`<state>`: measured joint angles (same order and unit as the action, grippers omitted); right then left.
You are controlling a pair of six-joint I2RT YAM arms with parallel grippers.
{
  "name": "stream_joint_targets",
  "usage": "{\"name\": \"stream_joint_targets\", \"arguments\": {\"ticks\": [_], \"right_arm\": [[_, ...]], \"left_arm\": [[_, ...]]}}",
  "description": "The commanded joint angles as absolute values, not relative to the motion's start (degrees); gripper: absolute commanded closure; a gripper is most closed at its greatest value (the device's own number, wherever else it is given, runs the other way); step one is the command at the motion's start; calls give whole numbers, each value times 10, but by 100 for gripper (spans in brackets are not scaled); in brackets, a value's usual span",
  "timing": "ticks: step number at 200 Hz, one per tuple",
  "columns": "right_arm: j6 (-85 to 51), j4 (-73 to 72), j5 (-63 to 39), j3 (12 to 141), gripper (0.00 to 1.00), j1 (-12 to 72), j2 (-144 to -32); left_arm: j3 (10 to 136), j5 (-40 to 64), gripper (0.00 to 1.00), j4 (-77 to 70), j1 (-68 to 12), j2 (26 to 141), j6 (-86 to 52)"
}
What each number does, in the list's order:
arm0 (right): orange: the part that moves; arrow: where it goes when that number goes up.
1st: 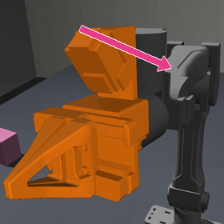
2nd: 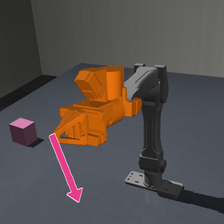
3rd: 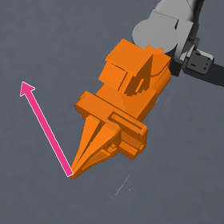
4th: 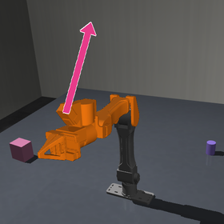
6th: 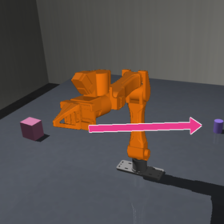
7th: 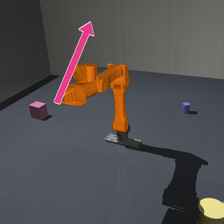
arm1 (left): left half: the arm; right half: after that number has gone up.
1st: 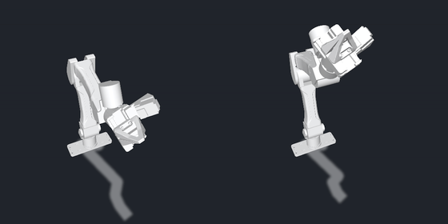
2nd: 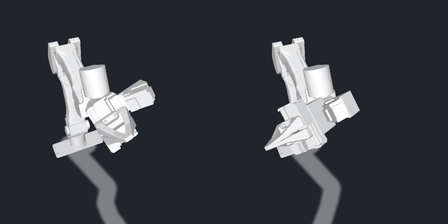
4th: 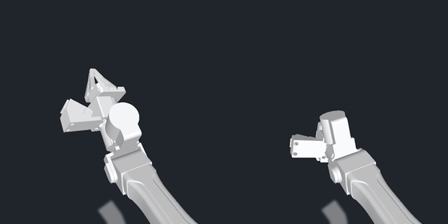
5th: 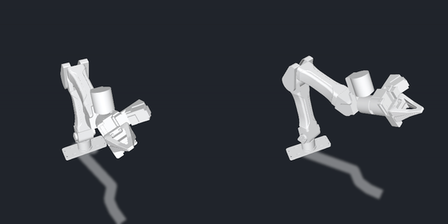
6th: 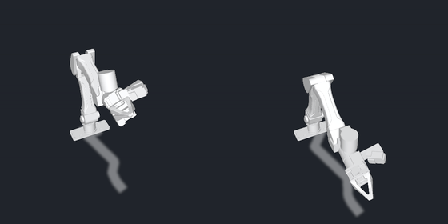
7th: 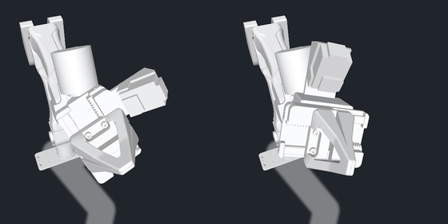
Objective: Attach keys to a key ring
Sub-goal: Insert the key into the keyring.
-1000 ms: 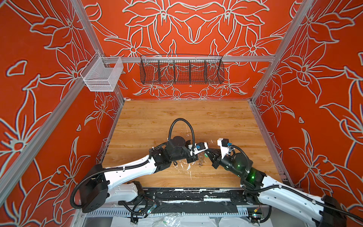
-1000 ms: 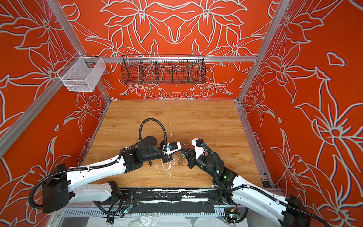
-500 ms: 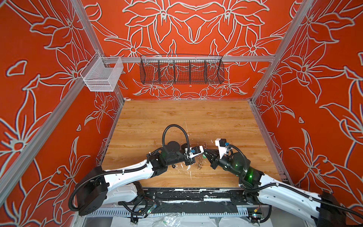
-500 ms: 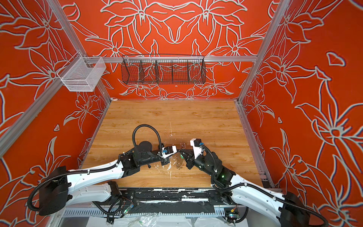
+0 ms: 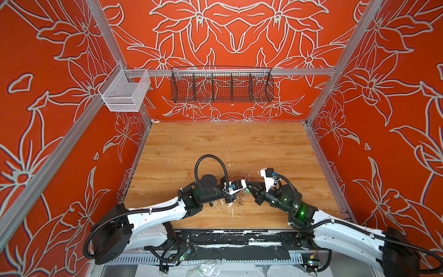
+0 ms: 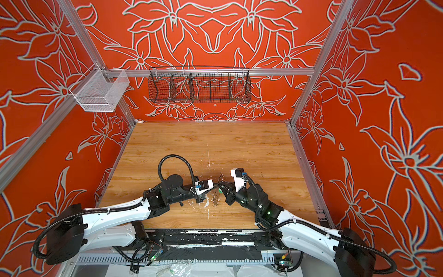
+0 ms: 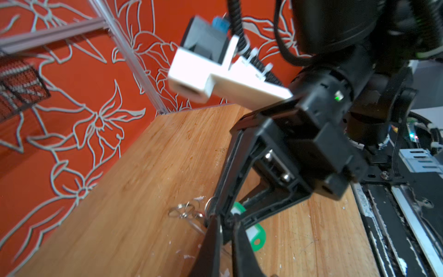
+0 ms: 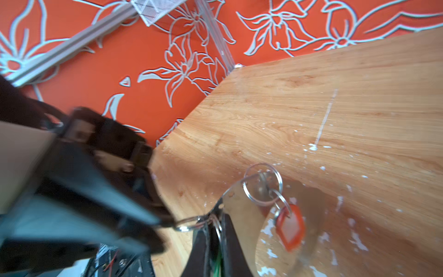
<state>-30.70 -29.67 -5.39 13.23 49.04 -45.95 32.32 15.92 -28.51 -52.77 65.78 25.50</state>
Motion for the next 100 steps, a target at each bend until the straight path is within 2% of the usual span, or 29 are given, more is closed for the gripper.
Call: {"name": "stream_joint_targets", "arguments": {"ticks": [1,27,68,100], "right_arm": [[-303,-271,-25,150,100,484,-433],[-271,-195,-12,167,100,484,-396],[-242,-151,-18,173,100,484,-353],[-229,-129,-29,178,100,485,-338]], "left_arm": [[372,176,77,-232,-533,646,270],[386,168,69,-202,-533,653,280],[444,198,68,-112,-533,693,300],[491,175,70,-47,-533,731,308]]}}
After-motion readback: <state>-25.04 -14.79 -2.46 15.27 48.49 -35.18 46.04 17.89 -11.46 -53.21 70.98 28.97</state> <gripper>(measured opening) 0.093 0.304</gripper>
